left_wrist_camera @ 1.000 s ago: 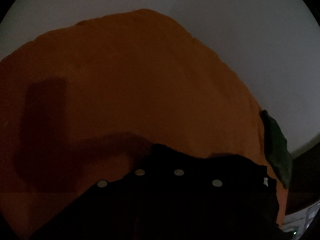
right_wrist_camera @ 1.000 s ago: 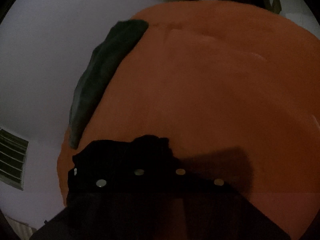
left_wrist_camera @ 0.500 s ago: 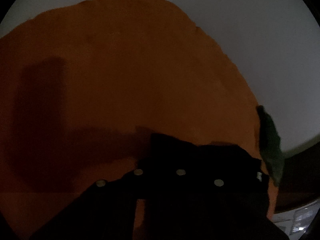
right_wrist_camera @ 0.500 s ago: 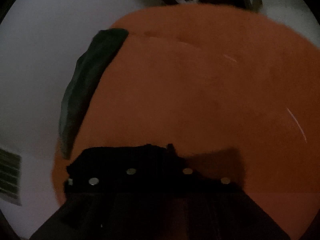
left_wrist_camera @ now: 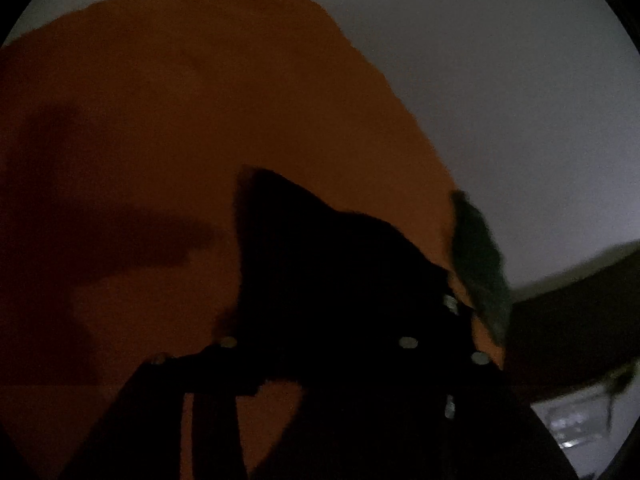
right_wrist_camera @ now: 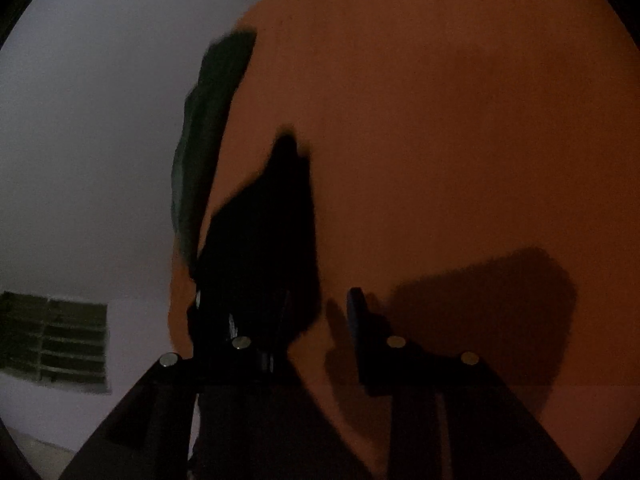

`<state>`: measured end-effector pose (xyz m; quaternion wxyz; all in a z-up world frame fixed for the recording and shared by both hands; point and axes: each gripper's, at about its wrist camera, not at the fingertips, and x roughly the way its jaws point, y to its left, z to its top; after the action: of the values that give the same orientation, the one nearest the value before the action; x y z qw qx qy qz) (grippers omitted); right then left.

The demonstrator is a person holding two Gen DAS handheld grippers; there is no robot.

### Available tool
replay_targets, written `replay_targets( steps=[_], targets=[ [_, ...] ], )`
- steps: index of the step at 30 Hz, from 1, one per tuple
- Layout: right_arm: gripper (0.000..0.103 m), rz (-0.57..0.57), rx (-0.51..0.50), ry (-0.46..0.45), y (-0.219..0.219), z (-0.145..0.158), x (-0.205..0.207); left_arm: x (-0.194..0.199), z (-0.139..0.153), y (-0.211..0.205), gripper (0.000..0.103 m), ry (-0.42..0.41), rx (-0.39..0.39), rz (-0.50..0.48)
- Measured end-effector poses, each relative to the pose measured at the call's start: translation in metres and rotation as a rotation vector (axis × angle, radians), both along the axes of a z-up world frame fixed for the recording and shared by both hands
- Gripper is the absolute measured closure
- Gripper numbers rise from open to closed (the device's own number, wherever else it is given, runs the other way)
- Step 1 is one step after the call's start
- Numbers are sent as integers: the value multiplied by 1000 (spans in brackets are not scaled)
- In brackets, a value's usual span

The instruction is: Fold clothes

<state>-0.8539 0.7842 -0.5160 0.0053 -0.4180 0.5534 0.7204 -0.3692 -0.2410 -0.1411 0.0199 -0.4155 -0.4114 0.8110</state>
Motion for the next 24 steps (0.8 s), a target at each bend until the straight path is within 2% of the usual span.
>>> replay_targets(
  steps=[1,4,7,9,12,18,19,20,21,23,24],
  targets=[
    [76,17,-31,-7,-11,-7,-1,5,3,8,48,13,28,-27],
    [76,29,-112,-20,-33,-22,-11,20,11,27,46,42,80,-78],
    [76,-31,-171,28,-42,-29,-28,31,16,45,44,58,110,-111],
    [76,-76,-168,31,-42,-32,-37,34,16,54,44,54,119,-128],
    [76,-174,-70,30,-38,-25,-50,33,14,62,44,46,121,-140],
    [77,1,552,51,-80,44,-116,47,1,58,44,4,144,-143],
    [85,25,597,64,-92,50,-126,50,-1,57,44,2,145,-141],
    [101,50,641,76,-103,57,-135,52,-2,57,44,-1,144,-141],
    [101,75,690,91,-112,64,-141,54,-3,56,44,-4,142,-142],
    [101,157,890,105,-138,80,-150,57,-5,55,44,-10,139,-142],
    [101,264,983,128,-166,75,-144,59,-6,54,44,-11,140,-144]
  ],
)
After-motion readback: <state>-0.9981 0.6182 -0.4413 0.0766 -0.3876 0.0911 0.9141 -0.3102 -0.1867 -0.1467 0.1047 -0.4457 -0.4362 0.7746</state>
